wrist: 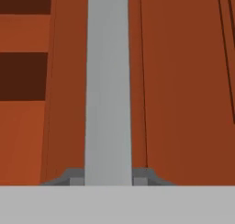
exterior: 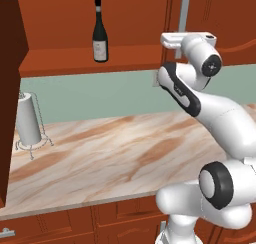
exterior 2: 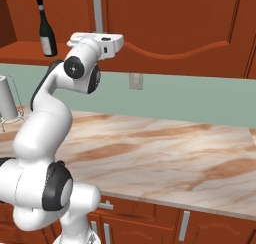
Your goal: Get the candle and the wine from the cabinet and move them to the dining counter.
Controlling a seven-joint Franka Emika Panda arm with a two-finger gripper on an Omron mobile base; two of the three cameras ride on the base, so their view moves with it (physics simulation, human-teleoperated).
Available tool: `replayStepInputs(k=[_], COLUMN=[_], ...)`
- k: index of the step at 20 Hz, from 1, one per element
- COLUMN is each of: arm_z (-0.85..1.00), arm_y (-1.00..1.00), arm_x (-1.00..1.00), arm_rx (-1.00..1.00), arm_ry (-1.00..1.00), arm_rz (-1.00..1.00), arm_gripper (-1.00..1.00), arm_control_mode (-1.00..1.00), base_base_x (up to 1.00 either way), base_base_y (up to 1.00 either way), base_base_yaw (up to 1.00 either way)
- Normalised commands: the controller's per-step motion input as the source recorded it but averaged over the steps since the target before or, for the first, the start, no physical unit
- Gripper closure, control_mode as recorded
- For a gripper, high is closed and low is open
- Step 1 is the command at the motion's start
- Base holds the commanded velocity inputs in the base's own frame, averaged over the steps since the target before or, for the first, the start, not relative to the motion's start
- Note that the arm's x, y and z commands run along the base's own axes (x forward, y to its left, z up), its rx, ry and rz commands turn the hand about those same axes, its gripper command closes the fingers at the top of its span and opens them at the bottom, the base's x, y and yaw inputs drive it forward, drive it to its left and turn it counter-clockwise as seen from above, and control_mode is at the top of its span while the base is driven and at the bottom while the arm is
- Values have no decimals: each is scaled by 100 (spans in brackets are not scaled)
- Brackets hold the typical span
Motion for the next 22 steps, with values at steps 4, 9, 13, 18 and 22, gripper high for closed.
replayStepInputs(k=[4, 9, 13, 18, 22], arm_z=[0, 0, 0, 0, 0], arm_y=[-54, -60, -71, -78, -88], arm_x=[-51, -61, -78, -90, -100], arm_rx=[0, 0, 0, 0, 0], arm_ry=[0, 0, 0, 0, 0], arm_rz=[0, 0, 0, -1, -4], arm_gripper=[100, 100, 100, 100, 100], arm_control_mode=[-100, -100, -100, -100, -100], base_base_x=[0, 0, 0, 0, 0], base_base_y=[0, 0, 0, 0, 0], base_base_yaw=[0, 0, 0, 0, 0])
